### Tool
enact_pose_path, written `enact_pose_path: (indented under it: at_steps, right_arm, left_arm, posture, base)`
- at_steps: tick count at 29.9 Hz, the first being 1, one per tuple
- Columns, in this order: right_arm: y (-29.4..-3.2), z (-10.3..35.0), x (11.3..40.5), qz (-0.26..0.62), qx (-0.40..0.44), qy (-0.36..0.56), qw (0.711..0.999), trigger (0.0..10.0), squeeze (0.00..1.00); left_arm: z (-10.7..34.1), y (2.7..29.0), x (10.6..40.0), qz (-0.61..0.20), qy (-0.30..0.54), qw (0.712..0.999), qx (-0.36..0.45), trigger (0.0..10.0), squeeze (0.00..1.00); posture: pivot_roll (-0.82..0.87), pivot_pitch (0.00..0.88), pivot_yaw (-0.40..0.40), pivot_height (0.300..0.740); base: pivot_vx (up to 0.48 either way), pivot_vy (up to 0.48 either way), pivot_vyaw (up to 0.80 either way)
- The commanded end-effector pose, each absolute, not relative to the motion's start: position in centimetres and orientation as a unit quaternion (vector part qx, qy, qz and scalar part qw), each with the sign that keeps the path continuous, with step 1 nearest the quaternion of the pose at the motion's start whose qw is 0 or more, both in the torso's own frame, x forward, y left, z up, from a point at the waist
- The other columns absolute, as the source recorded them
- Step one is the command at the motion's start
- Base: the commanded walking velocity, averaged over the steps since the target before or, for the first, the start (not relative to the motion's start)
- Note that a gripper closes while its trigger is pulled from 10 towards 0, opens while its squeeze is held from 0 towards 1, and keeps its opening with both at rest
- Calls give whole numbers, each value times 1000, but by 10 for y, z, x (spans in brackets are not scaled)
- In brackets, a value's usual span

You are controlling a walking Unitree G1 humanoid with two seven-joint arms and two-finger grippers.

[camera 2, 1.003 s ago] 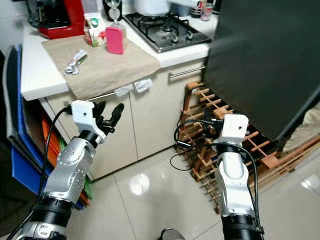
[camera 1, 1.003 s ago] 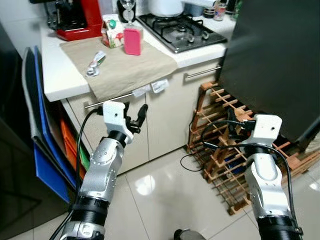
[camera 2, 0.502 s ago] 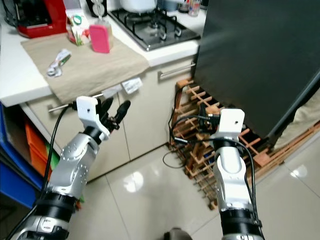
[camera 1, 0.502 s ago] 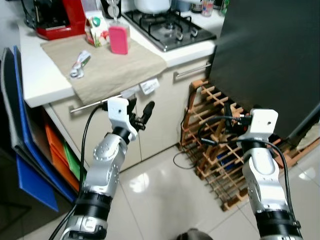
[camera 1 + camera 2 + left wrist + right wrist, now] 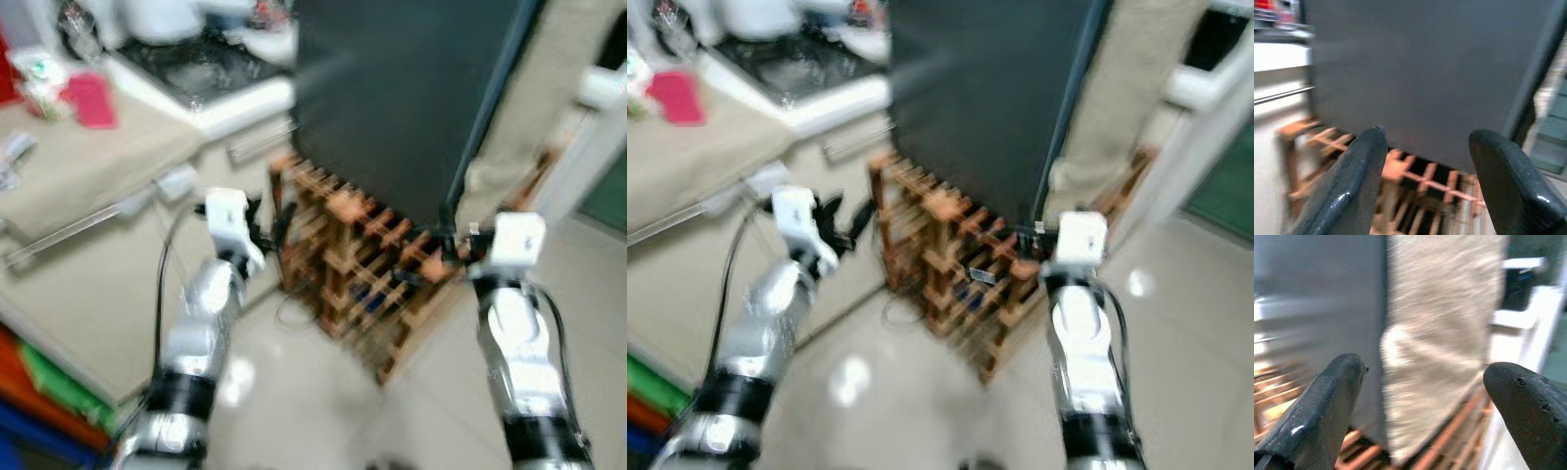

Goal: Restocking fridge

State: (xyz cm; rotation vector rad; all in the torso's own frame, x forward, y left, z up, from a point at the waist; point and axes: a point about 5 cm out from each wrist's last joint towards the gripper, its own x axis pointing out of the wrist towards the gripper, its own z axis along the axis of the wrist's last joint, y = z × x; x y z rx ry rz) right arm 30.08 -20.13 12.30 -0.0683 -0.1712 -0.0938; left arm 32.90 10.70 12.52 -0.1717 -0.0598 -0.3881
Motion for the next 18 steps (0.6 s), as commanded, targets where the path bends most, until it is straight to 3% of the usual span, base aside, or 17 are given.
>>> enact_pose_path:
  at_steps: [1, 12, 13, 17, 18]
  right_arm:
    - [-199, 126, 302, -48, -31, -94, 994, 10000, 0]
    - [-209, 120, 297, -69, -41, -83, 993, 10000, 0]
    - [-209, 120, 298, -70, -46, -81, 993, 10000, 0]
    - [-210, 122, 300, -76, -58, -75, 993, 10000, 0]
    - [-213, 125, 298, -94, -56, -80, 991, 10000, 1000]
  left_arm:
    - [127, 119, 334, -159, -30, 983, -86, 10000, 0]
    - [128, 119, 339, -121, -29, 988, -91, 10000, 0]
    - [128, 121, 339, -116, -33, 990, -79, 10000, 1000]
    - [128, 127, 339, -108, -38, 992, -59, 10000, 1000]
    - [128, 130, 338, -101, -38, 992, -61, 10000, 1000]
  posture:
    - [-153, 0, 42, 732]
    - [-161, 0, 41, 732]
    - [-165, 0, 44, 732]
    - [-167, 0, 48, 732]
    - [-166, 0, 48, 732]
  base:
    - [0, 0, -694]
    - [0, 0, -703]
    - [0, 0, -688]
    - [0, 0, -158]
    - [0, 0, 0]
